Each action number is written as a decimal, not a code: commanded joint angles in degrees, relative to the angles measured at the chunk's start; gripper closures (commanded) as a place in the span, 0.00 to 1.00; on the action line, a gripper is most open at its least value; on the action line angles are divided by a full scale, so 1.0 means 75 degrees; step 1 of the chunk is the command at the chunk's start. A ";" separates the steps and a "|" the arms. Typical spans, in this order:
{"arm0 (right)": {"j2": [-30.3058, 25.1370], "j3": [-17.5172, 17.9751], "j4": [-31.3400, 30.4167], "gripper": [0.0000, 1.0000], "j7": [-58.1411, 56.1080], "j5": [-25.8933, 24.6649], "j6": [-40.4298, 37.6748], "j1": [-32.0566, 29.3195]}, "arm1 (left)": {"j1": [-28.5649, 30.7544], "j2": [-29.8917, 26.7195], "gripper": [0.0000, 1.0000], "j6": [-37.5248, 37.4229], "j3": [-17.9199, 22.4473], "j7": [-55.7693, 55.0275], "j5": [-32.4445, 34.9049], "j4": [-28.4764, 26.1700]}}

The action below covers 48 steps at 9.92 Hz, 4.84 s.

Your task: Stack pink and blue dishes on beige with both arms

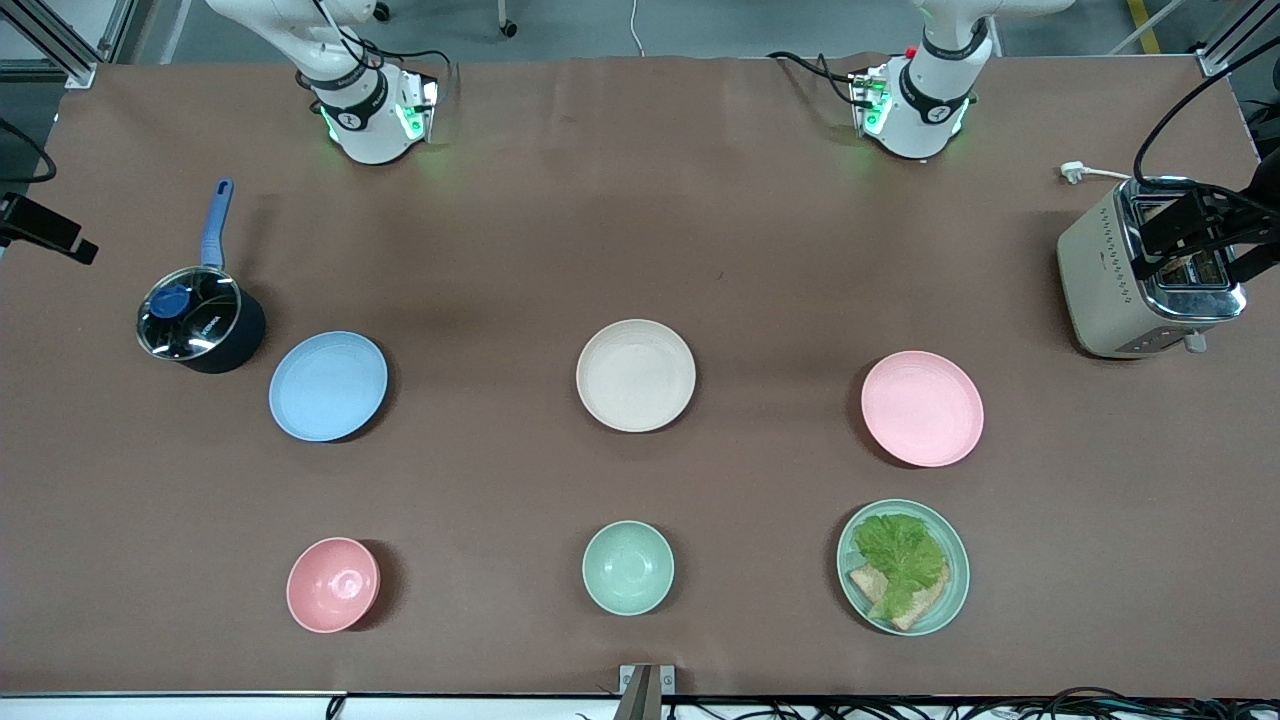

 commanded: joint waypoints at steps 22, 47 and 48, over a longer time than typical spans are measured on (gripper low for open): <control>0.2340 0.0021 -0.4494 0.00 -0.1535 0.0101 0.6812 -0.0404 | 0.0618 0.3944 0.26 0.5282 -0.0041 0.1741 -0.0817 -0.2945; 0.3349 -0.0224 -0.3916 1.00 -0.3833 0.2914 0.6004 -0.0932 | -0.1220 0.4858 1.00 0.5186 -0.2842 -0.2956 -0.1872 -0.0848; 0.3245 -0.0248 -0.3588 1.00 -0.3858 0.2902 0.5616 -0.0920 | -0.1466 0.4917 1.00 0.5446 -0.2830 -0.3190 -0.1884 -0.0930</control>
